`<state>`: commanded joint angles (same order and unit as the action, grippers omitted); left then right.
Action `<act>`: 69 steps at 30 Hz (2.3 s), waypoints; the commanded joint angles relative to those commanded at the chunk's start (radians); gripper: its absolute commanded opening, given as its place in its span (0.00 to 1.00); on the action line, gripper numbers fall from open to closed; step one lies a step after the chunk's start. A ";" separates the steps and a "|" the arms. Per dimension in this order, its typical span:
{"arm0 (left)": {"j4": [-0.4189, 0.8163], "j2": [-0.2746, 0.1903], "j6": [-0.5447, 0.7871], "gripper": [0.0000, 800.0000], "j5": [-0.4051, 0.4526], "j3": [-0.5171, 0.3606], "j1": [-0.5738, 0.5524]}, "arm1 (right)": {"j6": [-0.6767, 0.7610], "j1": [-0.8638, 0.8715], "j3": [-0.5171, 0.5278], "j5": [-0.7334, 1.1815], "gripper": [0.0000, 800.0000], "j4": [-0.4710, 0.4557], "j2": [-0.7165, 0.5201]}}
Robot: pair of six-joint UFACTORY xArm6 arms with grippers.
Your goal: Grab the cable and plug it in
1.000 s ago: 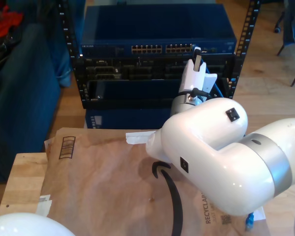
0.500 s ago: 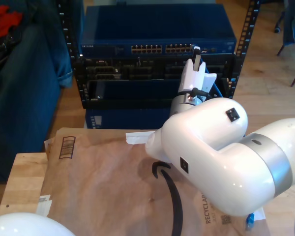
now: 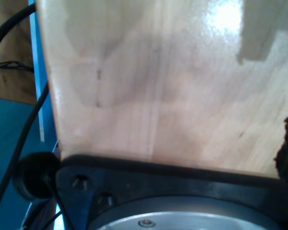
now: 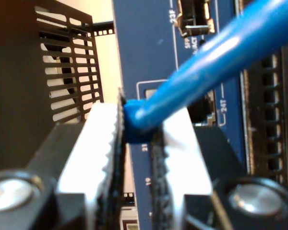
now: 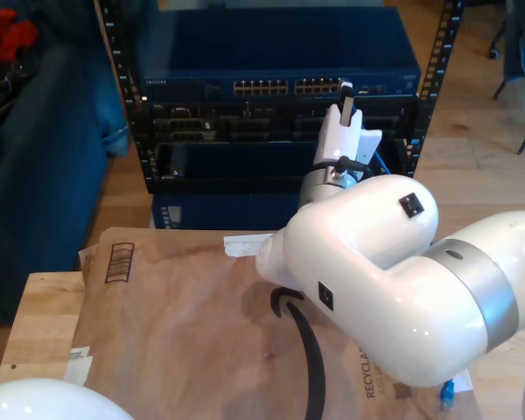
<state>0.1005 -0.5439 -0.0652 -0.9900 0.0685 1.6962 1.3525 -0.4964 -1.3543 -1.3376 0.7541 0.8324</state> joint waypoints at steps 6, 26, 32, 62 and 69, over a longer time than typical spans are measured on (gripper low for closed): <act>0.002 0.000 0.000 1.00 0.000 0.000 0.000 | 0.002 0.000 0.000 0.002 0.00 0.000 0.002; 0.000 0.000 0.002 1.00 0.000 0.000 0.000 | 0.003 0.011 -0.049 0.041 0.09 -0.017 0.021; 0.002 0.000 0.000 1.00 0.000 0.000 0.000 | 0.005 0.011 -0.009 0.040 0.39 -0.018 0.009; 0.002 0.000 0.002 1.00 0.000 0.000 0.000 | -0.087 0.391 0.675 1.247 0.98 -0.471 -0.990; 0.002 0.000 0.000 1.00 0.000 0.000 0.000 | -0.351 0.612 0.669 1.550 0.99 -0.486 -1.096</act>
<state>0.1020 -0.5439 -0.0652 -0.9900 0.0685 1.6962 1.0012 0.1158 -0.6853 0.2121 0.2677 -0.2631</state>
